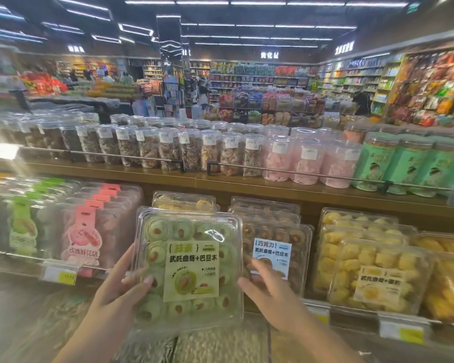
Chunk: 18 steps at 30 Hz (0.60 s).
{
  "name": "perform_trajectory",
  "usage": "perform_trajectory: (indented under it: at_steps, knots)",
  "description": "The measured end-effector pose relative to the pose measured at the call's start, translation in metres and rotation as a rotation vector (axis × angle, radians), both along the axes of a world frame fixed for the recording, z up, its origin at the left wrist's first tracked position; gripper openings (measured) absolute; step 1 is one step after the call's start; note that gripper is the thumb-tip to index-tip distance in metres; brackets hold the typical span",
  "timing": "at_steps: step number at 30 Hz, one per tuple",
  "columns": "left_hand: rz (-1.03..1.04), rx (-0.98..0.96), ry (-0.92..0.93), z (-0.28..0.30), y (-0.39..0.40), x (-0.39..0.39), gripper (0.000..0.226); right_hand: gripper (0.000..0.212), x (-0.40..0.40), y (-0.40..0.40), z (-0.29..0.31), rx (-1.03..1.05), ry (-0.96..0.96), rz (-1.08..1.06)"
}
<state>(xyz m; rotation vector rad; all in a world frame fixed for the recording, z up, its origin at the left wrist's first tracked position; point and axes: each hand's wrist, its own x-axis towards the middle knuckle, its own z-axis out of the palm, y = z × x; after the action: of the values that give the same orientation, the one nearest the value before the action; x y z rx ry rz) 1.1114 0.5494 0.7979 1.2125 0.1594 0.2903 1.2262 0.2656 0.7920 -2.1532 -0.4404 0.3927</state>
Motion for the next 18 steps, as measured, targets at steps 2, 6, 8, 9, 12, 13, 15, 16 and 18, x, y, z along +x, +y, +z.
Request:
perform_trajectory:
  at_steps: [2, 6, 8, 9, 12, 13, 15, 16, 18]
  knots:
    - [-0.024, -0.008, -0.004, 0.010, -0.010, -0.002, 0.066, 0.105, -0.003, 0.011, 0.015, 0.021, 0.015, 0.056]
    - [-0.017, -0.010, 0.037, -0.001, 0.004, -0.004, 0.067, 0.102, 0.001, 0.024, 0.018, -0.012, -0.038, 0.058]
    - [-0.071, 0.071, 0.052, 0.002, 0.010, -0.004, 0.067, 0.100, 0.004, 0.033, 0.012, -0.020, -0.037, 0.049]
    - [-0.088, 0.160, 0.075, 0.002, 0.014, -0.003, 0.066, 0.098, 0.003, 0.040, 0.009, -0.032, -0.034, 0.025]
    - [-0.072, 0.437, 0.150, -0.008, 0.041, 0.009, 0.073, 0.081, -0.001, 0.062, 0.004, -0.068, -0.047, -0.078]
    - [-0.096, 0.517, 0.179, -0.013, 0.052, 0.013, 0.075, 0.075, -0.001, 0.069, -0.001, -0.082, -0.058, -0.111]
    - [-0.144, 0.566, 0.244, -0.023, 0.072, 0.023, 0.075, 0.063, 0.002, 0.084, -0.010, -0.090, -0.057, -0.171]
    - [-0.141, 0.589, 0.267, -0.027, 0.081, 0.029, 0.073, 0.059, 0.002, 0.092, -0.013, -0.084, -0.050, -0.202]
    - [-0.134, 0.661, 0.253, -0.030, 0.097, 0.045, 0.070, 0.057, 0.004, 0.111, -0.012, -0.071, -0.038, -0.262]
